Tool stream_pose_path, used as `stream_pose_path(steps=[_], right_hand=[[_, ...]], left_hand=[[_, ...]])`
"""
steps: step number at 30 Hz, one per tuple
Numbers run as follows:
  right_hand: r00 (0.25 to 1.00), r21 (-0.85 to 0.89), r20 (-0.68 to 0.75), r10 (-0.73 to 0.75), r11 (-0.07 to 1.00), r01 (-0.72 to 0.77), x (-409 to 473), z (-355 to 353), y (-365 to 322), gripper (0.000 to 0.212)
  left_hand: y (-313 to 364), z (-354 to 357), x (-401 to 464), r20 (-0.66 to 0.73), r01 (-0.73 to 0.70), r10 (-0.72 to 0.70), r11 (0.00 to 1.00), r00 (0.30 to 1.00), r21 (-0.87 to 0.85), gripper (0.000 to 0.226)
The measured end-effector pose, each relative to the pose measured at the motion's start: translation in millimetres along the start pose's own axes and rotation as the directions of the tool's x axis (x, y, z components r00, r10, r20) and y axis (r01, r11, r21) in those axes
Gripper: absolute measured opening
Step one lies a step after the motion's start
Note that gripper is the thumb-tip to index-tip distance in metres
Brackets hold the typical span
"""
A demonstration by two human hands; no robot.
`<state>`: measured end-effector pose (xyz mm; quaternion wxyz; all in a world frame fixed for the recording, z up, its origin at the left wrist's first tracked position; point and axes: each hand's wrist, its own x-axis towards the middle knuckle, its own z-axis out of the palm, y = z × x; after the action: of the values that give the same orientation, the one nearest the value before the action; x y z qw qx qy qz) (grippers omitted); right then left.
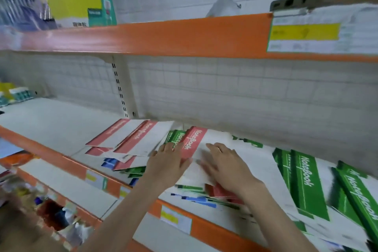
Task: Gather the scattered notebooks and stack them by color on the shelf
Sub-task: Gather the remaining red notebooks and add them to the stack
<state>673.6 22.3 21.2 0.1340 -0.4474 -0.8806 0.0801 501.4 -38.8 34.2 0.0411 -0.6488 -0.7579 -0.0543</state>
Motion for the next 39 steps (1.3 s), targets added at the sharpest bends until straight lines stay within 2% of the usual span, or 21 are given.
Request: stream_pose_path(steps=[3,7,12,17,20,24,28,34,36,39], right_hand=[[0.998,-0.003,0.007,0.064,0.998,-0.064,10.3,6.8,-7.5,0.061],[0.992,0.012,-0.002,0.128,0.992,-0.128,16.2,15.8,-11.8,0.055],[0.989,0.009,-0.020,0.144,0.989,-0.144,17.6,21.1,-12.8,0.051],[0.991,0.016,-0.040,0.130,0.991,-0.129,16.2,23.2,-13.0,0.049],[0.990,0.018,-0.037,0.136,0.991,-0.136,15.3,23.9,-12.4,0.049],[0.988,0.020,-0.040,0.150,0.989,-0.149,13.3,23.4,-12.5,0.051],[0.984,-0.018,-0.041,0.172,0.985,-0.173,9.3,19.6,-11.0,0.049],[0.996,0.079,0.003,0.091,0.993,-0.091,8.6,19.9,-26.0,0.099],[0.994,0.082,-0.012,0.106,0.991,-0.104,13.1,24.0,-27.0,0.098],[0.990,0.059,-0.031,0.141,0.989,-0.139,16.2,32.1,-25.9,0.089]], left_hand=[[-9.3,1.5,18.9,0.055,0.042,-0.043,0.999,0.998,0.020,0.065],[-15.4,8.1,35.6,0.091,0.023,-0.006,0.983,0.996,-0.182,0.059],[-17.8,12.1,44.5,0.146,0.038,-0.005,0.973,0.989,-0.228,0.062],[-14.2,12.1,48.1,0.119,0.068,-0.047,0.982,0.992,-0.176,0.080],[-11.7,11.5,47.8,0.056,0.067,-0.056,0.972,0.997,-0.226,0.085],[-8.2,15.6,47.7,0.064,0.048,-0.015,0.840,0.998,-0.541,0.068],[-8.6,21.4,55.9,0.040,0.037,-0.013,0.737,0.999,-0.675,0.046],[-1.7,24.2,60.3,0.071,0.098,-0.070,0.542,0.995,-0.834,0.031],[-2.7,23.1,58.0,0.026,0.057,-0.064,0.538,0.998,-0.841,0.026],[-12.9,20.2,54.8,-0.067,-0.036,-0.024,0.648,0.997,-0.761,0.026]])
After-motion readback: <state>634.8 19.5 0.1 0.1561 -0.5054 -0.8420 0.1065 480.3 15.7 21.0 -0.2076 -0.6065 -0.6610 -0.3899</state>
